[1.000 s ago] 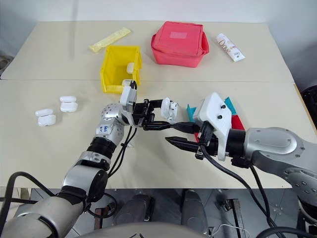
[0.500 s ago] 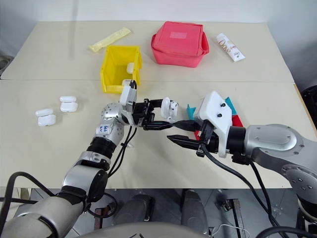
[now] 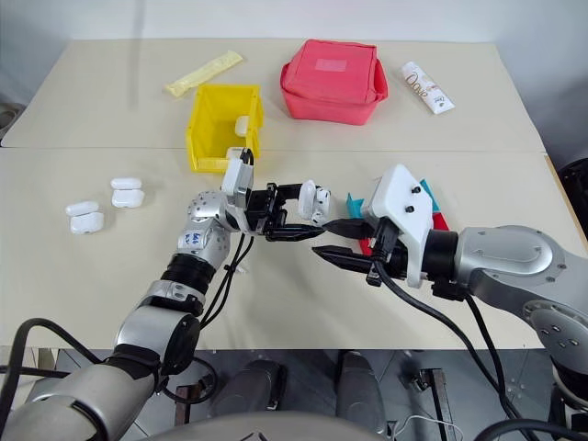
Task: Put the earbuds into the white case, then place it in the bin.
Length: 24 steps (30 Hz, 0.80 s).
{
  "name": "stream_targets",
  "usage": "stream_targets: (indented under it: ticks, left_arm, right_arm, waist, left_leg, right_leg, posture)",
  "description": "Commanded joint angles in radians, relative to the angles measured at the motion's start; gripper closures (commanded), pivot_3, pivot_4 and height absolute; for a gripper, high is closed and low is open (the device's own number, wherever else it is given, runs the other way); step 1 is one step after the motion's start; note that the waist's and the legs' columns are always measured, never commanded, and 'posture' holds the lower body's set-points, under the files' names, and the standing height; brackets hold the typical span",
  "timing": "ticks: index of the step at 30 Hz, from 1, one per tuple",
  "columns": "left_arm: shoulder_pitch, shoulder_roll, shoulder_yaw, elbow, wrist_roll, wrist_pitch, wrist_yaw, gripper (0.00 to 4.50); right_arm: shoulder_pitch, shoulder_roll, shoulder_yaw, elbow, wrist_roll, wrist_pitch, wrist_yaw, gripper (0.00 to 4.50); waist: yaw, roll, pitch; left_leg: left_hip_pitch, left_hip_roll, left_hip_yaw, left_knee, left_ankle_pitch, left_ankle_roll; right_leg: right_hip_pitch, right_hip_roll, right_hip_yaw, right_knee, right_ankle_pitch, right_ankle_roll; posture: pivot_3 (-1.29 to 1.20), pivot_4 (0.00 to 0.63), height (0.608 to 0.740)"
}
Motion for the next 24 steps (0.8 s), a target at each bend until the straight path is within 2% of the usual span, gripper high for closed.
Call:
stream_targets:
  ticks: [1,24]
  left_arm:
    - [-0.001,-0.004,-0.002,-0.045,-0.003,-0.005,-0.033,1.72]
    - [0.015,-0.005,-0.008,-0.067,-0.002,0.002,-0.031,1.72]
  right_arm:
    - [-0.014,-0.009,-0.014,-0.004,-0.015,-0.026,0.016,2.71]
    - [-0.065,0.005,0.003,0.026,-0.068,-0.034,0.056,2.71]
  waist:
    - [0.0,0.0,0.0]
    - [0.0,0.0,0.0]
  left_leg:
    - [0.0,0.0,0.0,0.0,0.0,0.0]
    - [0.0,0.0,0.0,0.0,0.0,0.0]
  right_leg:
    - [0.0,0.0,0.0,0.0,0.0,0.0]
    - [0.0,0.0,0.0,0.0,0.0,0.0]
  posture:
    - [0.0,0.15,0.74]
    - [0.0,0.15,0.74]
